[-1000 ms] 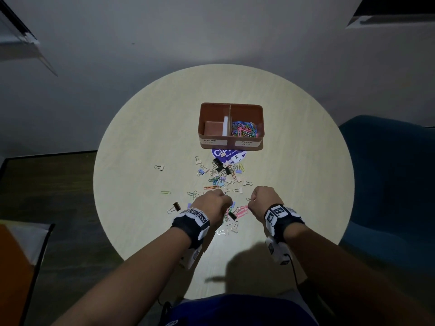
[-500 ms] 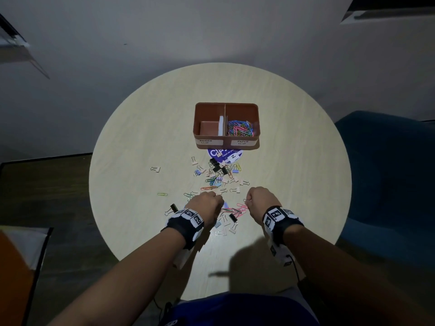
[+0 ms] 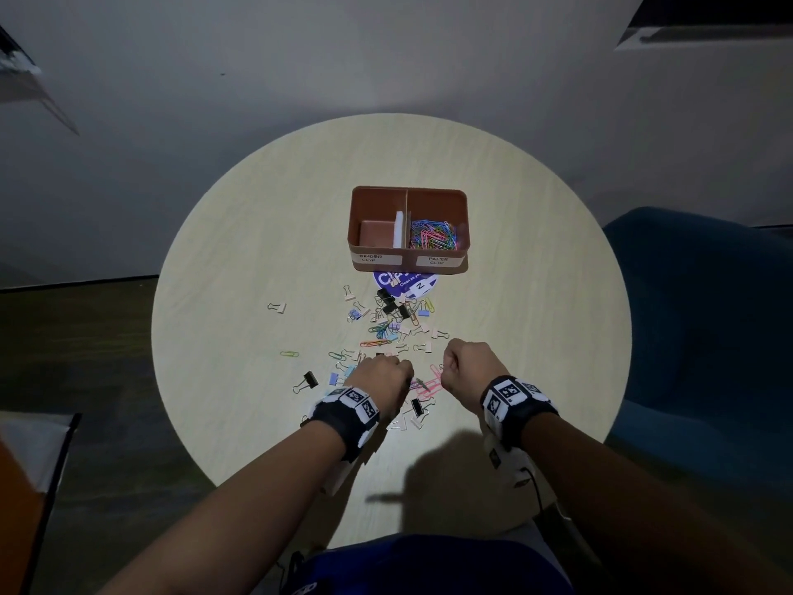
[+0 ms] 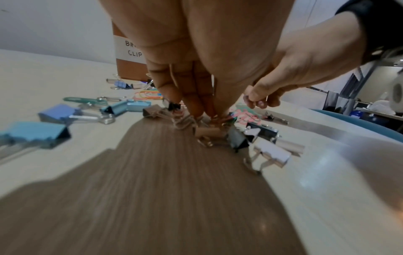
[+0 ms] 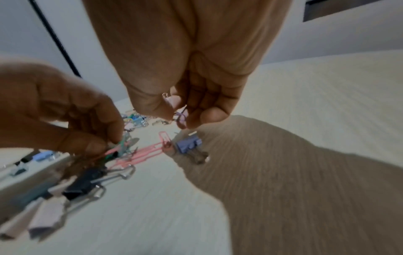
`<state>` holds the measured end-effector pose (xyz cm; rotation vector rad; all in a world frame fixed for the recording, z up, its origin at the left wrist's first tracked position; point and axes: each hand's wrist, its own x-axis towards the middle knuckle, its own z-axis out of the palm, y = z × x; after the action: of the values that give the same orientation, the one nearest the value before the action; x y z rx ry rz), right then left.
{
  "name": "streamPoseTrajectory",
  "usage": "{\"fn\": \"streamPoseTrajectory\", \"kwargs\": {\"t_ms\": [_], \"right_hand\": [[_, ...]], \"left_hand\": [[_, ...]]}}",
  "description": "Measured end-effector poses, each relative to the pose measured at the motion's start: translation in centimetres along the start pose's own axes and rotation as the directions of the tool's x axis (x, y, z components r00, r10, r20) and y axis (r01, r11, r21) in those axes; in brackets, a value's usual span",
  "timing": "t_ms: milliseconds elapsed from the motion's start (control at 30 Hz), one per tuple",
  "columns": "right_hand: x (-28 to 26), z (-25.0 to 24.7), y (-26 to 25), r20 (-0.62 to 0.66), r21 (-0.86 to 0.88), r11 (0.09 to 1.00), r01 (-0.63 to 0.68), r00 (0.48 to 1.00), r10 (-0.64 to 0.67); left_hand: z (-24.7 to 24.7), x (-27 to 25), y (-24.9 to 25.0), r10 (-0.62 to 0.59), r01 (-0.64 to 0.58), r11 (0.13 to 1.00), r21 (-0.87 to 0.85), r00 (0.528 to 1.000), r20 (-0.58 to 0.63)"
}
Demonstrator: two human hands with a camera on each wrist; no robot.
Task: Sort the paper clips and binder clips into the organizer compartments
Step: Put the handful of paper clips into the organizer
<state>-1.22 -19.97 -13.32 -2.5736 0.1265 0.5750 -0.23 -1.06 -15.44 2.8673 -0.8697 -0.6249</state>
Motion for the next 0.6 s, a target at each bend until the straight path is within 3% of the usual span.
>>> {"fn": "streamPoseTrajectory", "kwargs": {"t_ms": [100, 200, 433, 600], "right_hand": [[-0.4, 0.3, 0.1, -0.02, 0.16, 0.987, 0.019, 1.0, -0.016], [-0.3, 0.8, 0.1, -0.032, 0.166, 0.986, -0.007, 0.999, 0.013], [-0.3, 1.0, 0.5, -0.058, 0.125, 0.992, 0.0, 0.998, 0.007], [-0.4, 1.3, 0.5, -0.018, 0.232, 0.972, -0.045, 0.999, 0.05]], "left_hand": [[0.3, -0.2, -0.6, 0.026, -0.028, 0.996, -0.085, 0.999, -0.023], [0.3, -0.3, -0.5, 0.107, -0.111, 0.992, -0.061, 0.993, -0.056], [-0.3, 0.2, 0.7, 0.082, -0.082, 0.997, -0.013, 0.996, -0.042], [-0.3, 0.0, -0.3, -0.07, 0.027, 0.942, -0.334, 0.991, -0.116]]}}
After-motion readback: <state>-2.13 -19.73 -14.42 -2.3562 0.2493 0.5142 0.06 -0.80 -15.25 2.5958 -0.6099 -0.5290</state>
